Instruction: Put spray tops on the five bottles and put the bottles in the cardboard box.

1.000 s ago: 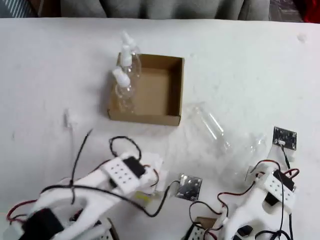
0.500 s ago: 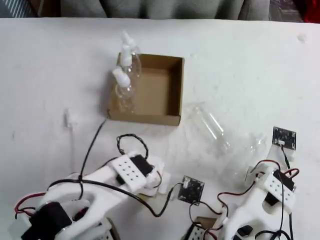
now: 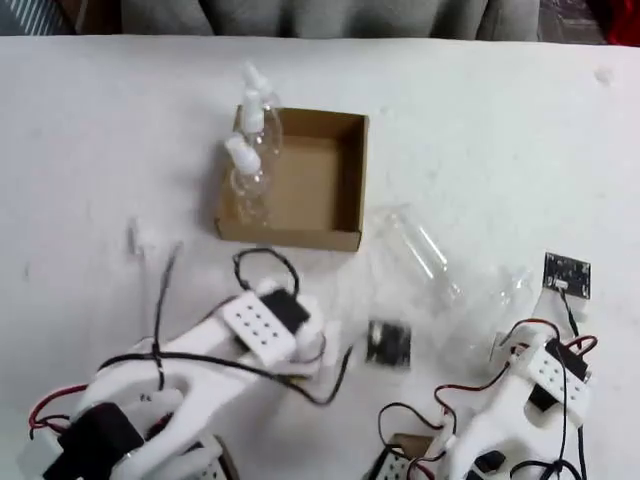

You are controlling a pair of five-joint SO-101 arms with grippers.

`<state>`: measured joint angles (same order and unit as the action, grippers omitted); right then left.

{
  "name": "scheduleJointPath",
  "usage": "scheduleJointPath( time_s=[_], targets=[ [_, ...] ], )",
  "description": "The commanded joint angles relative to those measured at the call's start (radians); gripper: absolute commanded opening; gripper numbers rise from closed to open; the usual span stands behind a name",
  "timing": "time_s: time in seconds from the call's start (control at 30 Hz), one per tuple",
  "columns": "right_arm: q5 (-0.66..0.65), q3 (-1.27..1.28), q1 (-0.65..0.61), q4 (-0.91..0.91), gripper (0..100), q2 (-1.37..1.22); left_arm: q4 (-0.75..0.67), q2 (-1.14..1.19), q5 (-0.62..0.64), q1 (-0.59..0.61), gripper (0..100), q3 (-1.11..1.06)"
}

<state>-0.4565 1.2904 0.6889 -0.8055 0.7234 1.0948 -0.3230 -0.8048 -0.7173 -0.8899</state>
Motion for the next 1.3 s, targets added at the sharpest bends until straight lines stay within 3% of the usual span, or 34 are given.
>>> scheduleJointPath(
  time_s=[0.0,0.17,0.43,0.73,1.0,1.2,1.27],
  targets=[
    [-0.003,-0.044,-0.012,0.008,1.9,-0.002,0.11,-0.008,0.239,0.12,2,0.146],
    [-0.003,-0.044,-0.012,0.005,1.9,-0.002,0.114,-0.027,0.453,0.248,2,0.153],
    [-0.003,-0.044,-0.012,0.004,1.9,-0.002,0.084,-0.245,0.697,0.415,2,0.071],
    [-0.002,-0.043,-0.012,0.002,1.8,-0.002,-0.063,-0.302,0.816,0.53,2,-0.075],
    [-0.002,-0.043,-0.012,-0.013,1.7,0.001,-0.118,-0.3,0.81,0.578,3,-0.163],
    [-0.002,-0.043,-0.012,-0.013,1.8,-0.001,-0.109,-0.3,0.812,0.587,29,-0.192],
    [-0.002,-0.043,-0.012,-0.013,1.8,-0.001,-0.095,-0.3,0.809,0.588,30,-0.192]
  ],
)
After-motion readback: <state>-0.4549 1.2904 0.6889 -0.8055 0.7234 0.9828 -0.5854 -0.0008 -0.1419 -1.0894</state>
